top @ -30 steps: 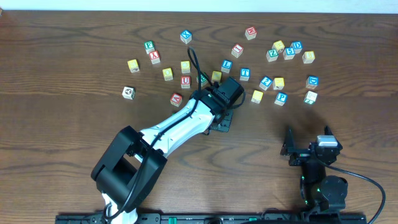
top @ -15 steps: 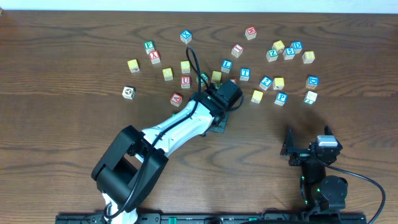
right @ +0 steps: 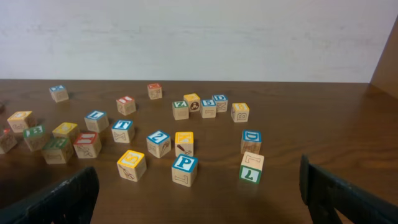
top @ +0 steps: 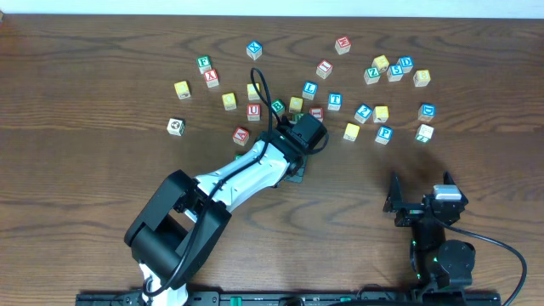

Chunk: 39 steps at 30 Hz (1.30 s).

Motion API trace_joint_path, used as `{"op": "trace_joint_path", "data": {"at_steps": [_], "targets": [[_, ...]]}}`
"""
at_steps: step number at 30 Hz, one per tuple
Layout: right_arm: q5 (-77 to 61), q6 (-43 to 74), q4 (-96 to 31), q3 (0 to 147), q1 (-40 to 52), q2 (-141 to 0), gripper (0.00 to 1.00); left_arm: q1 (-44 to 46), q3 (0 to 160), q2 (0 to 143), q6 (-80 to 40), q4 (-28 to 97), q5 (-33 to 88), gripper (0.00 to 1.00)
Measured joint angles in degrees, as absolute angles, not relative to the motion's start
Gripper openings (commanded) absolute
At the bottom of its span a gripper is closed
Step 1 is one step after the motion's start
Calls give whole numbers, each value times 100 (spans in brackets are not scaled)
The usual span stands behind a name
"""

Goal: Spell out NEURIPS

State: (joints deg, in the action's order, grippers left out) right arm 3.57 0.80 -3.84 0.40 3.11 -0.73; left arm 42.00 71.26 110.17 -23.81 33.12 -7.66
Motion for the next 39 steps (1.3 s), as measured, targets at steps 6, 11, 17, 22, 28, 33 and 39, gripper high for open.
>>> {"op": "trace_joint_path", "data": {"at_steps": [6, 11, 17, 22, 28, 33, 39], "targets": [[357, 80, -384, 40, 311, -73, 99, 4200, 7124, 11017, -2383, 3135, -768, 8], [357, 80, -384, 40, 311, -73, 99, 4106, 7102, 11017, -2456, 3072, -768, 8], [357, 80, -384, 40, 311, -73, 99, 3977, 6987, 11015, -2630, 2832, -770, 8], [360, 80, -384, 40, 311, -73, 99, 3962, 6982, 11015, -2711, 2825, -770, 8], [360, 80, -384, 40, 311, -73, 99, 3957, 6982, 11015, -2724, 2823, -770, 8], [360, 80, -384, 40, 311, -73, 99, 3957, 6976, 11015, -2810, 2834, -823, 8], [357, 80, -381, 40, 311, -73, 99, 3957, 6973, 11015, -2858, 2864, -945, 7]]}}
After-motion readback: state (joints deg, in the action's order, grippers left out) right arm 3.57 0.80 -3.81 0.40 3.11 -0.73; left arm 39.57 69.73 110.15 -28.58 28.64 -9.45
